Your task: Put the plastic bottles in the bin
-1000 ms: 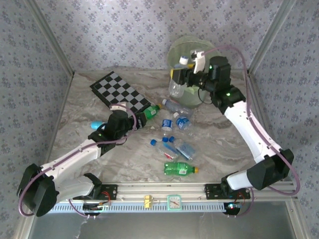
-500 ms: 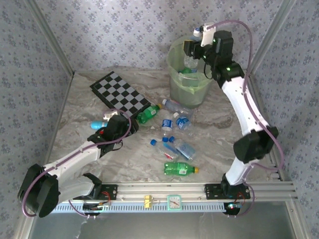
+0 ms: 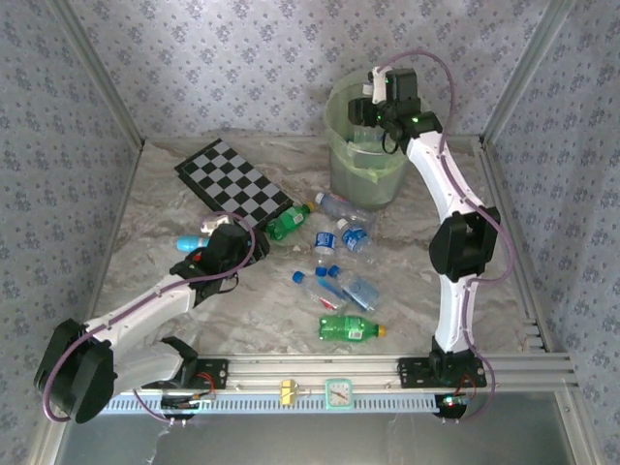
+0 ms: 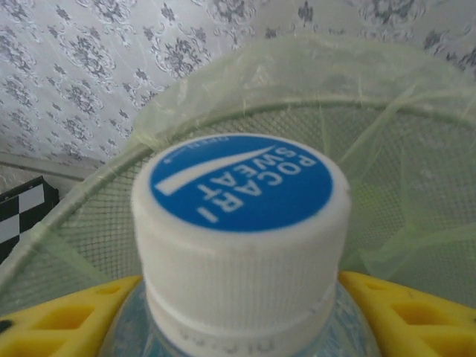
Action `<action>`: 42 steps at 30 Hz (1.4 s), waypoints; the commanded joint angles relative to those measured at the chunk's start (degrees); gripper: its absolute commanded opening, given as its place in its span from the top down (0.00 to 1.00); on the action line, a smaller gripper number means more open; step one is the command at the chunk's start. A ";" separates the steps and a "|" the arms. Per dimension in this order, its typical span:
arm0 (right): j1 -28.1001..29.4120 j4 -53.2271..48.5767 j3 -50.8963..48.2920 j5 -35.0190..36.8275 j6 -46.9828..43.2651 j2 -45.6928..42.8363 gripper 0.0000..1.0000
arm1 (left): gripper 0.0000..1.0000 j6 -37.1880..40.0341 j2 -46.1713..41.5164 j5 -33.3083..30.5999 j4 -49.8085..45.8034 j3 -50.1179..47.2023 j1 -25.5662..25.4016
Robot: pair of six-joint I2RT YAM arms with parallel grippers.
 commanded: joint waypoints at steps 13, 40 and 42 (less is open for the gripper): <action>0.43 -7.41 5.81 3.52 1.17 -6.31 0.00 | 0.00 6.63 5.39 6.21 -1.45 4.19 0.21; 9.03 1.85 -63.17 6.94 12.70 -60.27 0.00 | 0.00 9.47 16.07 7.71 2.25 13.23 -3.97; 9.95 1.80 -67.15 7.69 15.51 -61.77 0.00 | 0.00 8.94 16.07 7.52 2.34 12.96 -3.97</action>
